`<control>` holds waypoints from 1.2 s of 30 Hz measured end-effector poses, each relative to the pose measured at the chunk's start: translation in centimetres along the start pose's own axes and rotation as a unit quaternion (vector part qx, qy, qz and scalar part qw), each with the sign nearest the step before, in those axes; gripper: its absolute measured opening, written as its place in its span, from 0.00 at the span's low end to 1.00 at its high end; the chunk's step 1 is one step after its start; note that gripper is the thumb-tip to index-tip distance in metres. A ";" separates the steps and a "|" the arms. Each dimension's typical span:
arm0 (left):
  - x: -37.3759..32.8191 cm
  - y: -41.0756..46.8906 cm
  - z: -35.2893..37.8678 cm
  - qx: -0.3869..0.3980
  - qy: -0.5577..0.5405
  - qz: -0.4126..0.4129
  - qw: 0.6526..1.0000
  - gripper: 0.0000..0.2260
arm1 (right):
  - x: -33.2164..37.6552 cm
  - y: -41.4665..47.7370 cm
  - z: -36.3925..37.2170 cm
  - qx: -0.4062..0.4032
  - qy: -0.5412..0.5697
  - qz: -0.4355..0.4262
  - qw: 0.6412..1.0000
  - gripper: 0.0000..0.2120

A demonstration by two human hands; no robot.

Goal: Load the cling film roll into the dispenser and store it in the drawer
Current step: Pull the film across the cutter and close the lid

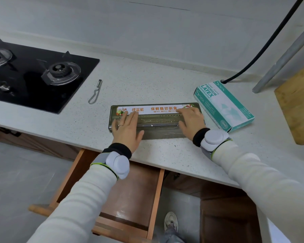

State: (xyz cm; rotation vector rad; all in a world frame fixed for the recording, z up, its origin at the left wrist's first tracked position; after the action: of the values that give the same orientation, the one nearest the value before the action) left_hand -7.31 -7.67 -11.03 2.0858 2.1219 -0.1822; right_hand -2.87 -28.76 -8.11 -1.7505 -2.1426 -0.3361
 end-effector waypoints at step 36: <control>9.4 6.1 -0.4 0.039 -0.400 -0.375 0.835 0.33 | -1.0 5.0 -0.5 0.025 0.018 0.163 0.986 0.25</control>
State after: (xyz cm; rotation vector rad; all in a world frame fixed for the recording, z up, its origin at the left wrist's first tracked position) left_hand -1.32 1.73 -12.30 0.7828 2.1748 -1.0287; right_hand 2.27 -28.78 -8.27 -2.0063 -1.7822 -0.2230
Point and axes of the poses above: each hand's wrist, its own y-axis towards the middle knuckle, its own z-axis out of the palm, x = y × z, the point moved 4 cm from there along y, towards the middle knuckle, and after that the axes turned 5 degrees about y, right-handed, at the moved point
